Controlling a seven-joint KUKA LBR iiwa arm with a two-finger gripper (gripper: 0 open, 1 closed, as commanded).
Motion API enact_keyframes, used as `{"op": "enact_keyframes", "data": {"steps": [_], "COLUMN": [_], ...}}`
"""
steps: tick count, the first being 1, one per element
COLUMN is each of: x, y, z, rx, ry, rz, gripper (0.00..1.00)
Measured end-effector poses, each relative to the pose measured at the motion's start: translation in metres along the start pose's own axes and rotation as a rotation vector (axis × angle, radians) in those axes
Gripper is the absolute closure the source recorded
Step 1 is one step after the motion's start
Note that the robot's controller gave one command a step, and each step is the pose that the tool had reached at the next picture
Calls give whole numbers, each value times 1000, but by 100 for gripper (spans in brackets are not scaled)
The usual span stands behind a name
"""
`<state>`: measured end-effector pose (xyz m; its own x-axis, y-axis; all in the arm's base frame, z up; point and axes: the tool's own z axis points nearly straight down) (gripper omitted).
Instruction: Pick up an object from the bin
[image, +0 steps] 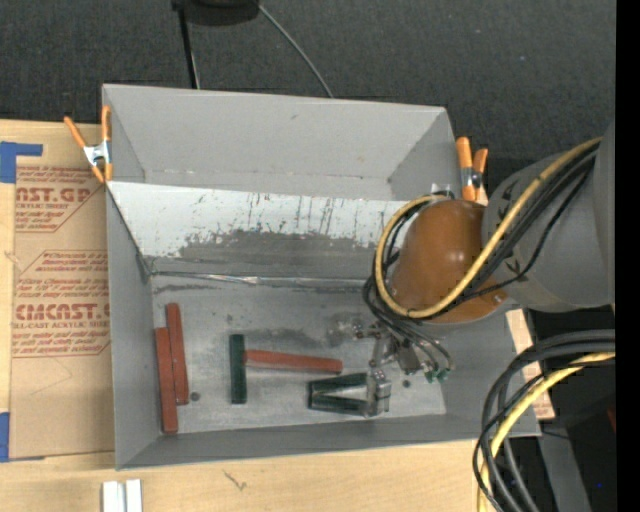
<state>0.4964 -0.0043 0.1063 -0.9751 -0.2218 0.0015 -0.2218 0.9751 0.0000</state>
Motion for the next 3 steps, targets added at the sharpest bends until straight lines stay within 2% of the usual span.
{"op": "enact_keyframes", "data": {"steps": [1,2,3], "x": [-35,-1,-1], "y": [3,60,60], "z": [23,36,36], "rx": [-4,-1,-1], "ry": [-4,-2,-2], "rz": [-58,-144,-144], "gripper": [0,100,100]}}
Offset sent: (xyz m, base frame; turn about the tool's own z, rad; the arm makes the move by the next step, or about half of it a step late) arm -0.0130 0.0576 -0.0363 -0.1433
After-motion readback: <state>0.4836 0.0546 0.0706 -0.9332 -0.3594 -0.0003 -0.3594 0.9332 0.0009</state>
